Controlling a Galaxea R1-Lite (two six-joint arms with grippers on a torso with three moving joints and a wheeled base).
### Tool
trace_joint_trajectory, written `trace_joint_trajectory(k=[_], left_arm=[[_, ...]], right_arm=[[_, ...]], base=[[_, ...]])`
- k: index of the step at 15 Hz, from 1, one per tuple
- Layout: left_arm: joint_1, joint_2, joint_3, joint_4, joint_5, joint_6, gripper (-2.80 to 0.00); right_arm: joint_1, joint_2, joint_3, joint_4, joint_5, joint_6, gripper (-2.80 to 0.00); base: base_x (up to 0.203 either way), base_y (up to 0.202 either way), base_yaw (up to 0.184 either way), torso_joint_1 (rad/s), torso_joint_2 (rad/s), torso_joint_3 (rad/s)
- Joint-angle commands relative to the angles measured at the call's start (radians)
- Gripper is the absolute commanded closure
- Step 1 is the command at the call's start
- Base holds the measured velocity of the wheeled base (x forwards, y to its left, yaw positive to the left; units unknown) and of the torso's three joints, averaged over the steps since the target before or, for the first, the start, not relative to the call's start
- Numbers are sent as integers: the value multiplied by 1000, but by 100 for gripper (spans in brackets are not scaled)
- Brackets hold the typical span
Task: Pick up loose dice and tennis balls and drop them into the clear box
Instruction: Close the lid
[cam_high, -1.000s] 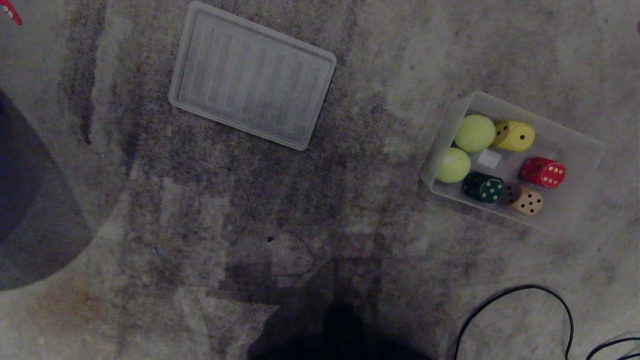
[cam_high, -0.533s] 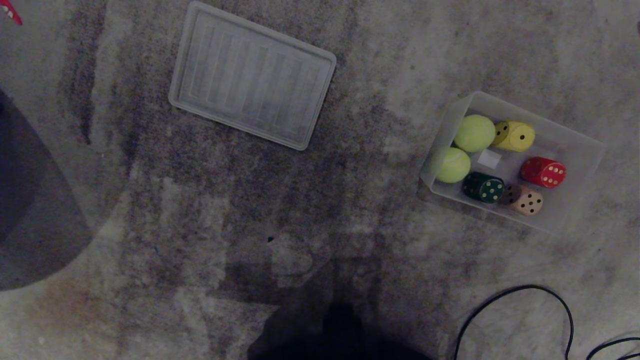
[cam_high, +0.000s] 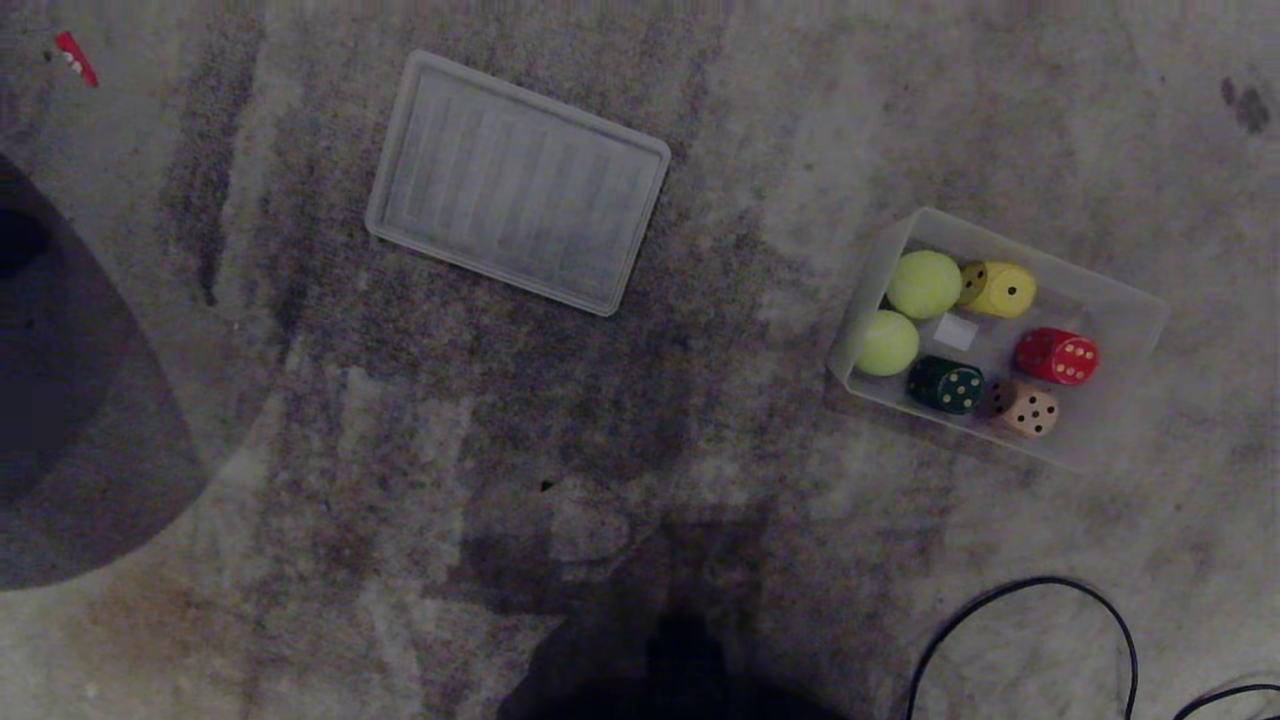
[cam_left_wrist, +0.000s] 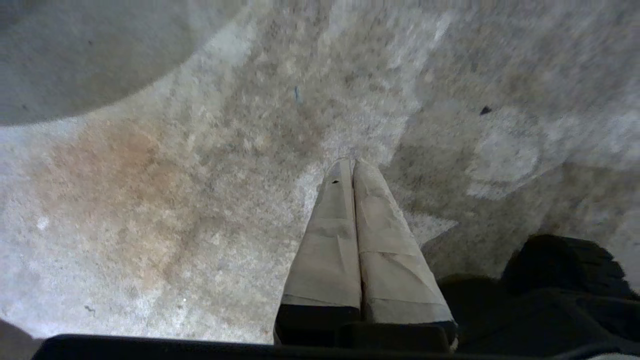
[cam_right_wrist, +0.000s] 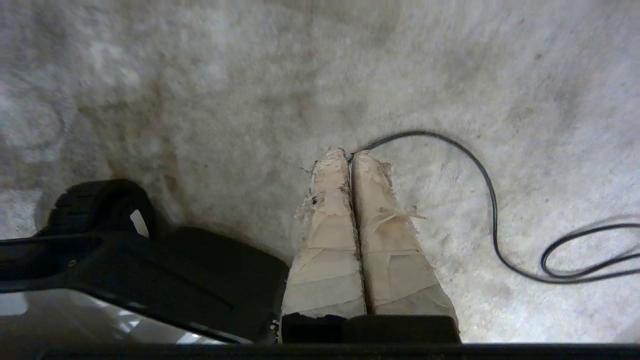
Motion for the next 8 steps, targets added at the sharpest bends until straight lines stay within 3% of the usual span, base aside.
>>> trace_joint_trajectory(k=[1, 8], left_arm=[[-1, 1, 2, -1, 1, 0, 0], [1, 1, 2, -1, 1, -1, 0]], right_arm=[[0, 3, 0, 1, 0, 0, 0], [0, 2, 0, 1, 0, 1, 0]], base=[[0, 0, 0, 2, 6, 198], [0, 0, 0, 3, 2, 206]])
